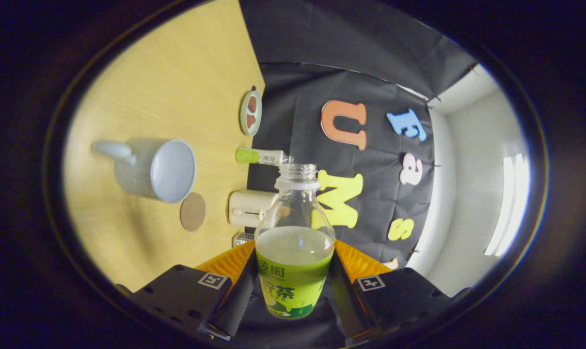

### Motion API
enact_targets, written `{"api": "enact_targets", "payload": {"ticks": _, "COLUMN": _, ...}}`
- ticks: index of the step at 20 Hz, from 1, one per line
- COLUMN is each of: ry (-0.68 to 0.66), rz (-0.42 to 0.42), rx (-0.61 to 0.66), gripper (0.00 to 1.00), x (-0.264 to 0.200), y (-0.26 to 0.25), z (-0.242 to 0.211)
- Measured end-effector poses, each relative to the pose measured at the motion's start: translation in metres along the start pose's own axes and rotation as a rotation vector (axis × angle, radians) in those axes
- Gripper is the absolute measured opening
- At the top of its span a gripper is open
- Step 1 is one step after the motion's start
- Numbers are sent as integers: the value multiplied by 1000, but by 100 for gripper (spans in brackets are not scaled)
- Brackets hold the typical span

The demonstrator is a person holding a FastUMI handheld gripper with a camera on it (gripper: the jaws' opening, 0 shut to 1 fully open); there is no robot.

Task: Take the bottle from table, then pour the juice into the cup, finally place the bottle on the coaster

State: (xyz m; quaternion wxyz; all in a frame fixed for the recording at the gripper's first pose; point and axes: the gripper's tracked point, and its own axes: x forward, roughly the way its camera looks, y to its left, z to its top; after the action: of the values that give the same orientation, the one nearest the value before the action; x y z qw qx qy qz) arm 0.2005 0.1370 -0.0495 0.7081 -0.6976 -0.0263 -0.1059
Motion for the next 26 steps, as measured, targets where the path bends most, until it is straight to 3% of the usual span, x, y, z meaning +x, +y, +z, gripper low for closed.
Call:
{"api": "enact_targets", "payload": {"ticks": 9, "ry": 5, "rz": 265, "rx": 687, "gripper": 82, "x": -14, "y": 10, "z": 11}}
{"api": "enact_targets", "payload": {"ticks": 14, "ry": 32, "rz": 343, "rx": 1037, "gripper": 82, "x": 2, "y": -2, "z": 13}}
{"api": "enact_targets", "payload": {"ticks": 16, "ry": 34, "rz": 338, "rx": 1153, "gripper": 83, "x": 14, "y": -12, "z": 9}}
{"api": "enact_targets", "payload": {"ticks": 21, "ry": -18, "rz": 336, "rx": 1352, "gripper": 83, "x": 36, "y": -20, "z": 2}}
{"api": "enact_targets", "payload": {"ticks": 26, "ry": -40, "rz": 328, "rx": 1403, "gripper": 83, "x": 74, "y": -7, "z": -3}}
